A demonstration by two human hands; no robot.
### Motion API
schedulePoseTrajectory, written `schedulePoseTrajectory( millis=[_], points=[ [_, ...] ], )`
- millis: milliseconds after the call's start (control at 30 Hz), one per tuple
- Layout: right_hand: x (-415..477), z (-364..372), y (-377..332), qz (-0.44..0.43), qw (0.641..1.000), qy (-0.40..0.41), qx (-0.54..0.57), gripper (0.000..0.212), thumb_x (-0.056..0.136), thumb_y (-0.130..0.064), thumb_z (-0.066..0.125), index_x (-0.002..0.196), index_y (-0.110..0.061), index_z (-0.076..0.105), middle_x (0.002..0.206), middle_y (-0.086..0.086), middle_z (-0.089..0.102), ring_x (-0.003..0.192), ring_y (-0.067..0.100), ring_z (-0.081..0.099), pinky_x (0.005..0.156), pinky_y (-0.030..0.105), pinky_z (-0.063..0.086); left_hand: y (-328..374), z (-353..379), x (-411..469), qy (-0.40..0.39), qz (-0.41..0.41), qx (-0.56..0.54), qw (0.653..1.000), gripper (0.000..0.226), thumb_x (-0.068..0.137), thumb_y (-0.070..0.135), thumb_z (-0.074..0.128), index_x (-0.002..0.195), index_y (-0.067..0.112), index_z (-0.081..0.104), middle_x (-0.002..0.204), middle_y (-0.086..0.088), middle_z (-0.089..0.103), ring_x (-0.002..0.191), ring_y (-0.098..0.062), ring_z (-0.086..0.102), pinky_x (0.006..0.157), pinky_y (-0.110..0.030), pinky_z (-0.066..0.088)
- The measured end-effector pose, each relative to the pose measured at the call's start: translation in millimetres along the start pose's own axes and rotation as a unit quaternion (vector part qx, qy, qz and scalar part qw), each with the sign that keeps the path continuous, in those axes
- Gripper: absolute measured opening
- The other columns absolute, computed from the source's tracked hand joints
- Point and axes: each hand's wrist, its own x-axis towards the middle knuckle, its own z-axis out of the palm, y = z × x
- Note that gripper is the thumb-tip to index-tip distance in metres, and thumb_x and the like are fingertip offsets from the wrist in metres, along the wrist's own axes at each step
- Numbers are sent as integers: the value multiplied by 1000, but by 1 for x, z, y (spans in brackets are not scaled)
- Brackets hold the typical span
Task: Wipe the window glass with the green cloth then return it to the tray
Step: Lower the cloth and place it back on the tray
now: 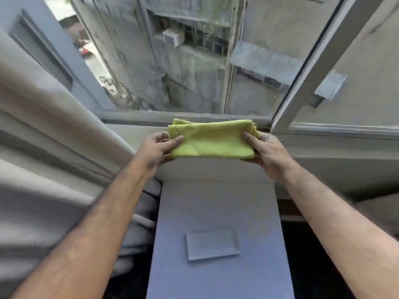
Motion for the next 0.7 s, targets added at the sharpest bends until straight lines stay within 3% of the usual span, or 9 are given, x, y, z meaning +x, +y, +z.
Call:
schedulePoseTrajectory(
  millis=[167, 233, 300, 400, 433, 500, 533, 633, 700],
  points=[
    [8, -22, 166, 71, 995, 60, -37, 7, 94, -20, 80, 99, -15, 78, 92, 3, 70, 76, 10, 64, 64, 22, 59, -172, -7, 20, -14, -111, 33, 993, 8, 89, 19, 80, 96, 16, 79, 85, 5, 83, 70, -9, 75, 60, -18, 61],
    [6, -32, 226, 100, 989, 75, -82, 8, 90, -16, 84, 88, -14, 77, 82, -3, 72, 72, 9, 63, 61, 21, 56, -236, -7, 20, -26, -161, 54, 985, 21, 90, 18, 80, 108, 9, 79, 103, -5, 83, 85, -16, 76, 80, -27, 65],
    [1, -43, 280, 134, 979, 70, -135, 13, 90, -14, 85, 80, -14, 76, 73, -6, 71, 71, 12, 63, 64, 26, 56, -290, -3, 15, -32, -203, 71, 976, 27, 90, 18, 80, 114, 5, 78, 118, -13, 80, 99, -24, 73, 98, -41, 58],
    [-8, -54, 347, 181, 957, 57, -220, 13, 91, -14, 84, 91, -3, 78, 82, 10, 70, 81, 20, 62, 80, 47, 59, -356, 5, 6, -33, -245, 102, 963, 28, 91, 20, 79, 115, 7, 77, 106, -11, 80, 96, -22, 68, 84, -33, 56],
    [-11, -57, 368, 177, 947, 56, -262, 17, 90, -16, 85, 91, -1, 77, 79, 9, 69, 79, 19, 61, 78, 43, 59, -374, 9, 4, -31, -247, 121, 961, 26, 90, 20, 80, 113, 8, 78, 100, -7, 79, 92, -21, 68, 76, -28, 54],
    [-18, -57, 399, 152, 924, 67, -344, 18, 87, -22, 87, 88, -7, 78, 73, 2, 68, 72, 17, 61, 66, 16, 50, -405, 15, 1, -15, -232, 188, 954, 20, 88, 20, 82, 106, 10, 81, 91, -4, 78, 85, -19, 69, 65, -20, 51],
    [-20, -54, 411, 142, 915, 70, -372, 16, 86, -23, 87, 89, -9, 79, 72, 0, 68, 71, 16, 62, 61, 11, 45, -417, 19, 0, -7, -213, 241, 947, 18, 87, 21, 83, 103, 12, 81, 88, -3, 78, 83, -18, 69, 64, -19, 51],
    [-20, -44, 443, 131, 879, 65, -453, 19, 89, -27, 83, 96, -11, 77, 77, -1, 67, 78, 24, 65, 67, 29, 45, -445, 26, -1, 5, -159, 398, 903, 14, 86, 28, 82, 95, 17, 80, 86, -6, 77, 84, -24, 70, 71, -27, 49],
    [-18, -37, 455, 125, 848, 73, -509, 23, 92, -28, 79, 102, -11, 68, 83, -1, 61, 85, 32, 66, 68, 32, 39, -453, 29, 0, 4, -134, 471, 872, 15, 87, 35, 78, 84, 23, 69, 82, -6, 71, 88, -31, 71, 67, -31, 46]
  ],
)
